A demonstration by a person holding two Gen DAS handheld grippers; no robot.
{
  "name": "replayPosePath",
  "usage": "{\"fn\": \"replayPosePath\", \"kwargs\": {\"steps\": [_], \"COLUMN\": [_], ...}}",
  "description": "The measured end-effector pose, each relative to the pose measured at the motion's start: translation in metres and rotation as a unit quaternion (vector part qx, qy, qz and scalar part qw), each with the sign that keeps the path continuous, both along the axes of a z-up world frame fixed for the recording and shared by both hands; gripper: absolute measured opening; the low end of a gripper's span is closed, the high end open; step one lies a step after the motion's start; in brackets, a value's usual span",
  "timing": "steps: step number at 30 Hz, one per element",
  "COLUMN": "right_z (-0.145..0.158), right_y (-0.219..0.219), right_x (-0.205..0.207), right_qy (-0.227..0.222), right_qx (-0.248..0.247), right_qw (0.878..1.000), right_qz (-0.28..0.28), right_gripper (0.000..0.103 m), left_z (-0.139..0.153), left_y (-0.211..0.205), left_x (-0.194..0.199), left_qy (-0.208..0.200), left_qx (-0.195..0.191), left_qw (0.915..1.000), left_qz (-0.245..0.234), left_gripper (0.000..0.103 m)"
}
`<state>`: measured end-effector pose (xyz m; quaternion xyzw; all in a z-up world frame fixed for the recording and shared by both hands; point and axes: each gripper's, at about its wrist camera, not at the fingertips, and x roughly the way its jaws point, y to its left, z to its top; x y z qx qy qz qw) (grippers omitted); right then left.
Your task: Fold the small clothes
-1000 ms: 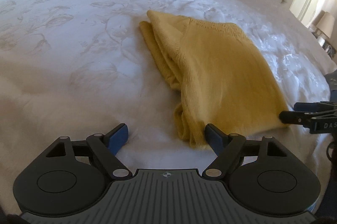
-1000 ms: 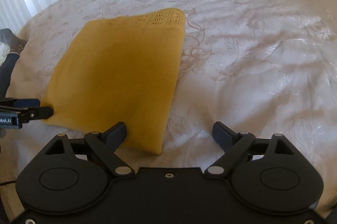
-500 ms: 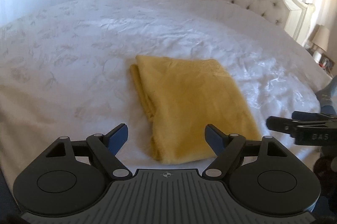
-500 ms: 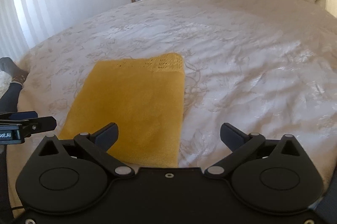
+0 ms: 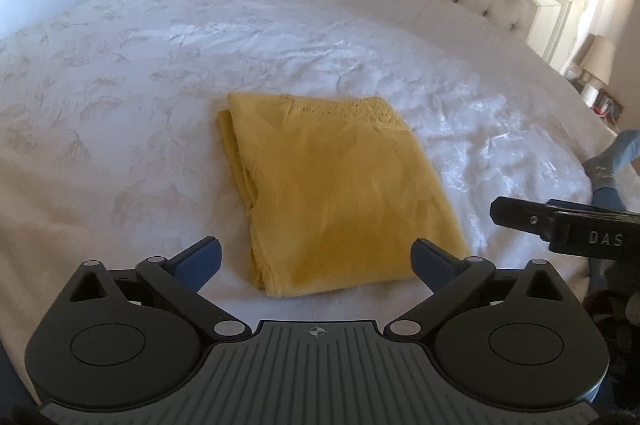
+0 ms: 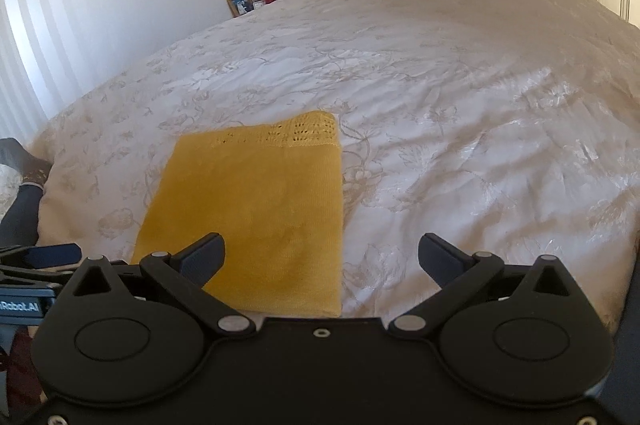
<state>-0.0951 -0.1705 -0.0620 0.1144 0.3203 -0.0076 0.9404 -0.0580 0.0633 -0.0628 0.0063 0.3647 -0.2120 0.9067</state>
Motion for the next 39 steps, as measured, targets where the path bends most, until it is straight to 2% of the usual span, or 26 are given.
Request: {"fn": "replayPosePath", "kwargs": {"steps": [2,9,14,20,25,31,39], "right_z": [0.001,0.007,0.012,0.019,0.025,0.017,0.010], "right_y": [-0.001,0.002,0.010,0.024,0.022,0.015,0.014], "right_x": [-0.001,-0.003,-0.006,-0.007,-0.006,0.000,0.000], "right_qy": [0.000,0.010,0.001,-0.007,-0.005,0.025,0.044], "right_qx": [0.004,-0.005,-0.041,-0.092,-0.081,-0.050,-0.037], "right_qw": [1.000,1.000,0.999,0.996,0.997,0.998,0.998], "right_qz": [0.000,0.007,0.010,-0.001,-0.017,-0.013,-0.019], "right_gripper": [0.102,0.102,0.102,0.102,0.102,0.102,0.102], "left_z": [0.001,0.010,0.018,0.023,0.021,0.017,0.012], "left_y": [-0.001,-0.017,-0.022,-0.023,-0.023,-0.027,-0.027], "left_x": [-0.001,-0.005,-0.010,-0.010,-0.005,-0.004,-0.002], "left_qy": [-0.001,-0.014,-0.030,-0.024,0.013,0.016,0.033], "left_qx": [0.003,0.075,0.088,0.095,0.089,0.122,0.120], "left_qw": [1.0000,0.9968,0.9950,0.9934,0.9940,0.9898,0.9897], "left_qz": [-0.003,0.021,0.037,0.059,0.063,0.072,0.070], "left_gripper": [0.103,0.102,0.102,0.102,0.101,0.101,0.101]}}
